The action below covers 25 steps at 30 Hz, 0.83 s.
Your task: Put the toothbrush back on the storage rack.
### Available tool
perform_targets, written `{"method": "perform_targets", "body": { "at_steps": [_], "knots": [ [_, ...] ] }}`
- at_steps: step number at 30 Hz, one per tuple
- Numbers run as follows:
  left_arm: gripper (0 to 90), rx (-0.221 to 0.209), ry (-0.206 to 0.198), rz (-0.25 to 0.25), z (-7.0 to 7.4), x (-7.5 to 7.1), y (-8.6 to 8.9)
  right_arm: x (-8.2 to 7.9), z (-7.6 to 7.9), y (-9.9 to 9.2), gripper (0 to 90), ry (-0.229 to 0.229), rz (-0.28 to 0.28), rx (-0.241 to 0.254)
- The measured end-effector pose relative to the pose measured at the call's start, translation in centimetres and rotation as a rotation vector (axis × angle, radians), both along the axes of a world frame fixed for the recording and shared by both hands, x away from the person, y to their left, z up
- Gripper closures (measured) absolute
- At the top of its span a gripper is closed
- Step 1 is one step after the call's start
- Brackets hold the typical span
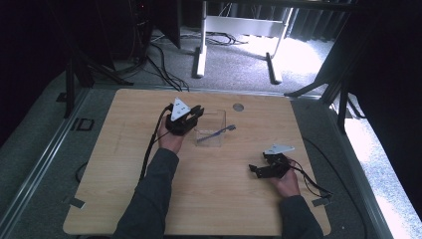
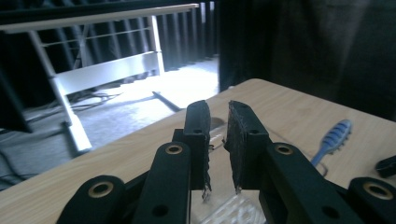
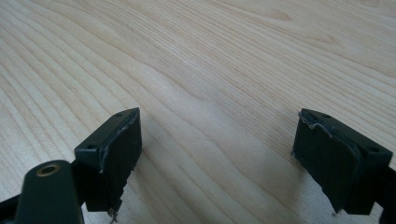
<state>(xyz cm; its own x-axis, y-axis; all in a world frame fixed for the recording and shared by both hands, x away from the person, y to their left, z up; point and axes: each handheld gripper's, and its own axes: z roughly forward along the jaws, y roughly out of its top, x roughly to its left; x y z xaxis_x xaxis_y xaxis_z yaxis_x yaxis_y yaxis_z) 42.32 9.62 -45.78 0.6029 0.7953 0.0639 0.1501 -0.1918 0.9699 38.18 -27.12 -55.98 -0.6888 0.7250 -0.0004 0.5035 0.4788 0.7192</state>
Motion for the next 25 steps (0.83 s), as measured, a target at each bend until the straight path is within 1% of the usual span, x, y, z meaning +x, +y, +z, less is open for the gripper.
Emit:
{"method": "perform_targets", "body": {
  "at_steps": [1, 4, 5, 6, 7, 8, 10, 11, 12, 13, 15, 18, 19, 20, 21, 22, 25],
  "knots": [
    [78.3, 0.006, -0.012, 0.019, 0.3, -0.3, 0.5, 0.0, 0.0, 0.0, 15.3, 0.000, 0.000, 0.000],
    [73.4, 0.003, -0.018, 0.047, 0.9, -1.0, 1.9, 0.0, 0.0, 0.0, 15.2, 0.000, 0.000, -0.001],
    [72.2, 0.002, -0.013, 0.060, 1.1, -1.3, 2.6, 0.0, 0.0, 0.0, 15.3, 0.001, 0.000, -0.001],
    [70.0, 0.002, -0.009, 0.064, 1.1, -1.4, 2.9, 0.0, 0.0, 0.0, 15.3, 0.000, 0.000, -0.001],
    [68.2, 0.006, 0.005, 0.079, 1.2, -1.7, 3.6, 0.0, 0.0, 0.0, 15.3, -0.001, 0.000, -0.001],
    [65.0, 0.010, 0.006, 0.086, 1.2, -2.0, 3.9, 0.0, 0.0, 0.0, 15.3, -0.001, 0.001, -0.001],
    [61.9, 0.016, 0.010, 0.096, 0.9, -2.5, 4.6, 0.0, 0.0, 0.0, 15.2, -0.002, 0.001, -0.001],
    [60.9, 0.026, 0.021, 0.110, 0.6, -2.8, 5.2, 0.0, 0.0, 0.0, 15.2, -0.002, 0.001, 0.000],
    [58.7, 0.031, 0.026, 0.118, 0.5, -2.9, 5.4, 0.0, 0.0, 0.0, 15.3, -0.002, 0.001, -0.001],
    [56.9, 0.041, 0.041, 0.146, 0.1, -3.2, 5.9, 0.0, 0.0, 0.0, 15.2, -0.002, 0.001, -0.001],
    [54.9, 0.060, 0.069, 0.178, -0.5, -3.4, 6.6, 0.0, 0.0, 0.0, 15.2, 0.000, 0.000, 0.000],
    [52.8, 0.064, 0.125, 0.190, -1.6, -3.6, 7.6, 0.0, 0.0, 0.0, 15.2, 0.000, 0.000, 0.000],
    [52.0, 0.054, 0.158, 0.189, -2.2, -3.6, 8.1, 0.0, 0.0, 0.0, 15.3, 0.000, 0.000, 0.000],
    [51.0, 0.045, 0.179, 0.190, -2.6, -3.5, 8.4, 0.0, 0.0, 0.0, 15.2, 0.000, 0.000, 0.000],
    [50.6, 0.038, 0.210, 0.193, -3.2, -3.5, 8.9, 0.0, 0.0, 0.0, 15.3, 0.000, 0.000, 0.000],
    [49.9, 0.038, 0.227, 0.199, -3.6, -3.5, 9.2, 0.0, 0.0, 0.0, 15.3, 0.000, 0.000, 0.000],
    [47.6, 0.036, 0.307, 0.221, -5.3, -3.4, 10.4, 0.0, 0.0, 0.0, 15.2, 0.000, 0.000, 0.001]
  ]
}}
